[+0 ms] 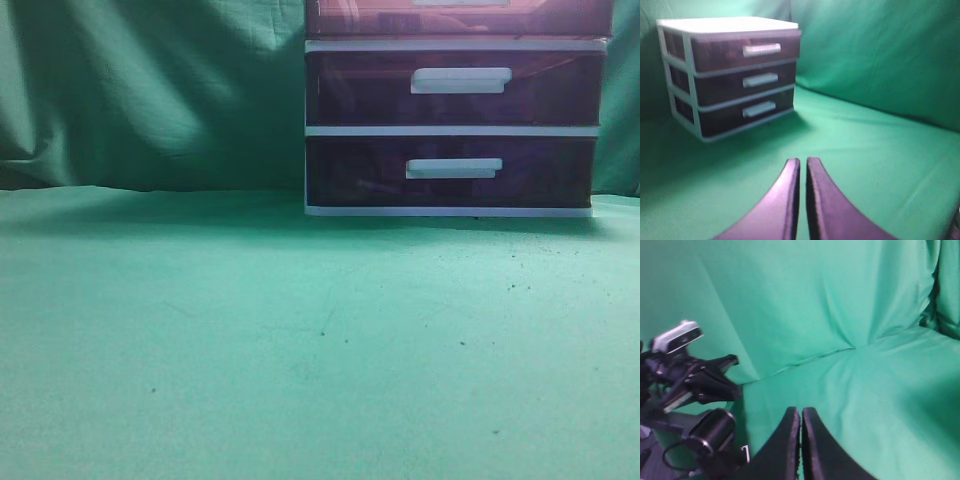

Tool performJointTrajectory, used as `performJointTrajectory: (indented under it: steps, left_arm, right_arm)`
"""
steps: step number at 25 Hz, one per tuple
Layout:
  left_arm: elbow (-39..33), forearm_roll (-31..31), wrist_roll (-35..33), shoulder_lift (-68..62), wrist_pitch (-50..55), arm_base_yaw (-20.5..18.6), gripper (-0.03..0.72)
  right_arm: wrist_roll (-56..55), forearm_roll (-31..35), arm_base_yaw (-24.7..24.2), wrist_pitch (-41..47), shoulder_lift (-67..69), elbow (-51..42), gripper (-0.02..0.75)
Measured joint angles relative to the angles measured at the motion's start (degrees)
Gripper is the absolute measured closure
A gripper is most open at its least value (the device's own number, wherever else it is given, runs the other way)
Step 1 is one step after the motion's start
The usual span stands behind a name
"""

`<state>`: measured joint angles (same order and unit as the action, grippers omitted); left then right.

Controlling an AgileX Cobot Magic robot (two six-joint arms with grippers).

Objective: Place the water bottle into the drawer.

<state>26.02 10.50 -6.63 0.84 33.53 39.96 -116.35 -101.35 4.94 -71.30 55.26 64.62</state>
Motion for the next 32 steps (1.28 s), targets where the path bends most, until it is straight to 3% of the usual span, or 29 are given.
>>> performJointTrajectory:
  steps: [8, 20, 32]
  left_arm:
    - [-9.73, -0.43, 2.34, 0.09, -3.15, 0.00, 0.688]
    - [-13.50, -0.57, 2.34, 0.09, -3.98, 0.00, 0.688]
    - [-13.50, -0.57, 2.34, 0.09, -3.98, 0.00, 0.688]
  right_arm:
    - [5.36, 0.00, -0.10, 4.25, -18.06, -16.93, 0.738]
    - [8.14, 0.00, -0.10, 18.24, -39.52, -36.33, 0.738]
    - [7.67, 0.00, -0.10, 18.23, -45.88, -38.46, 0.738]
